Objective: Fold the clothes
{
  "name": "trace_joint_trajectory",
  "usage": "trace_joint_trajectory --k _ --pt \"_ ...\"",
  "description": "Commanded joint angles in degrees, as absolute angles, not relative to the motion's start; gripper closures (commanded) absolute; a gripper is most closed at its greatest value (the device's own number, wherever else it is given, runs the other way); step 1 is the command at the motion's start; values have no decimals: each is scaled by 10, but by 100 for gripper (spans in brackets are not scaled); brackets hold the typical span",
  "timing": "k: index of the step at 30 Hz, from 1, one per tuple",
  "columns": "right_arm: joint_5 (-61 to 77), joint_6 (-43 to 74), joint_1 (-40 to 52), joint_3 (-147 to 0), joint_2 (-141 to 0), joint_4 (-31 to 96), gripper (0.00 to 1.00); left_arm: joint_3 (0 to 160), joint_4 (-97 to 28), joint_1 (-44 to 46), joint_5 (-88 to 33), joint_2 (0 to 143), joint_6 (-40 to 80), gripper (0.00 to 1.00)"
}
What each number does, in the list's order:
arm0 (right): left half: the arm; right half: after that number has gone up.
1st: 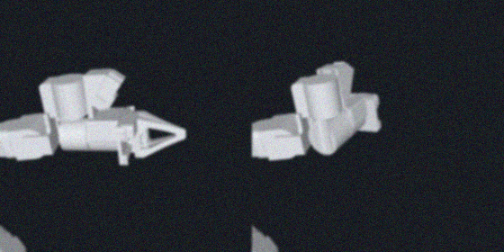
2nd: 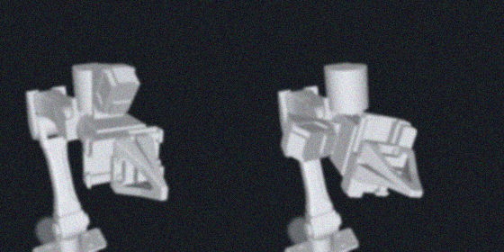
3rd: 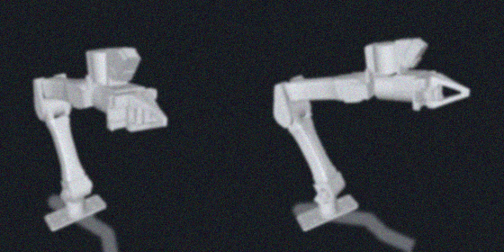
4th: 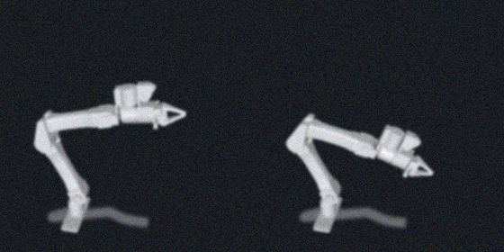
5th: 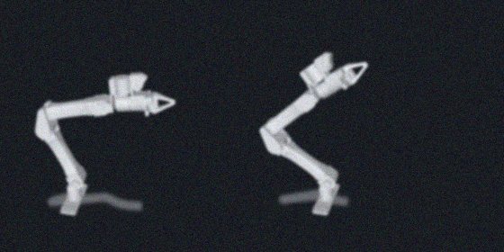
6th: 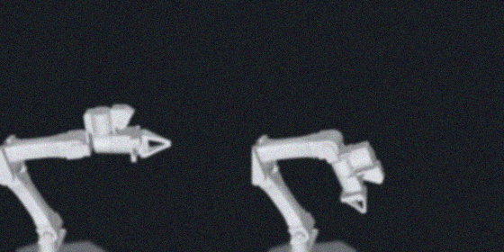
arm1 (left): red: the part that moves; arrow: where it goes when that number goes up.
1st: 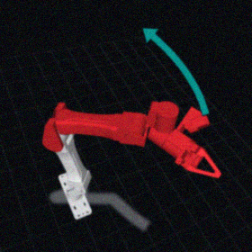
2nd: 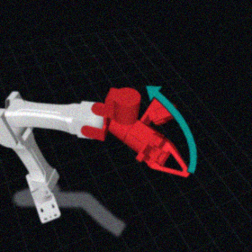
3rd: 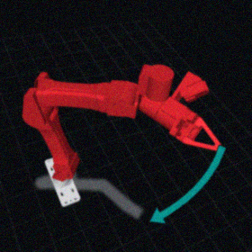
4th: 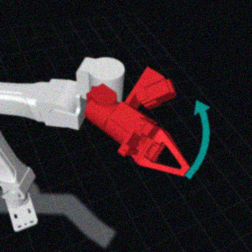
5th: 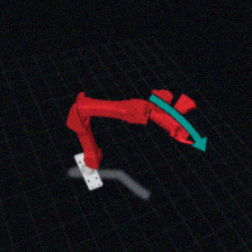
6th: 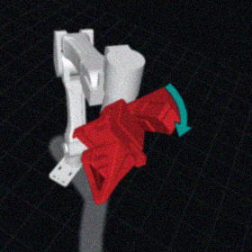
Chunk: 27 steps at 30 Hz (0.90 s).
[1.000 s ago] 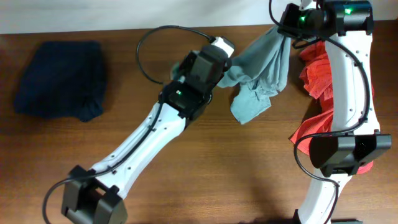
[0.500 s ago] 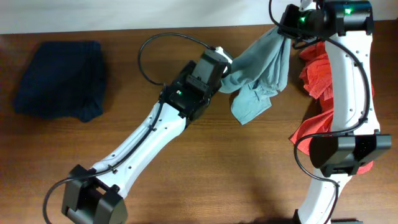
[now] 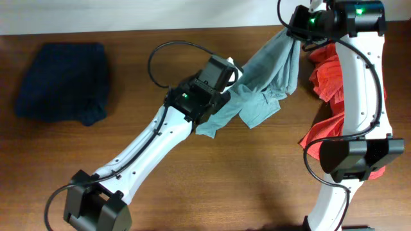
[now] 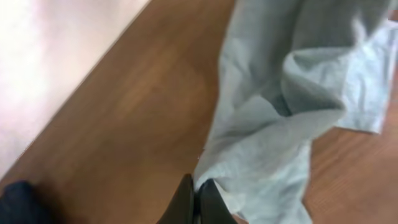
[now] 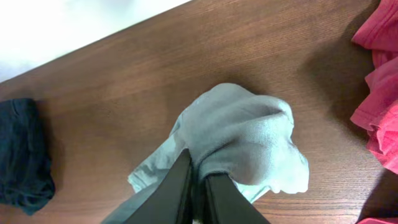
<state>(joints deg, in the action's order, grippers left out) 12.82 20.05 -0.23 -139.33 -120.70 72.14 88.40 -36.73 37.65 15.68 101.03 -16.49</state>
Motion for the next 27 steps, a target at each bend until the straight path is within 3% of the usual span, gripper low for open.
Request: trace_joint_trajectory --k 1,14,21,27 --pt "129 184 -5 -1397 -1206 724 92 885 -376 377 112 1013 -163 100" --pt "157 167 -22 -1397 -1197 723 92 930 -373 326 124 976 -82 100" --pt "212 168 -79 -1397 -1192 744 92 975 -369 268 229 908 -61 100" --pt "208 163 -118 -1397 -1193 762 91 997 -369 267 243 866 -65 100"
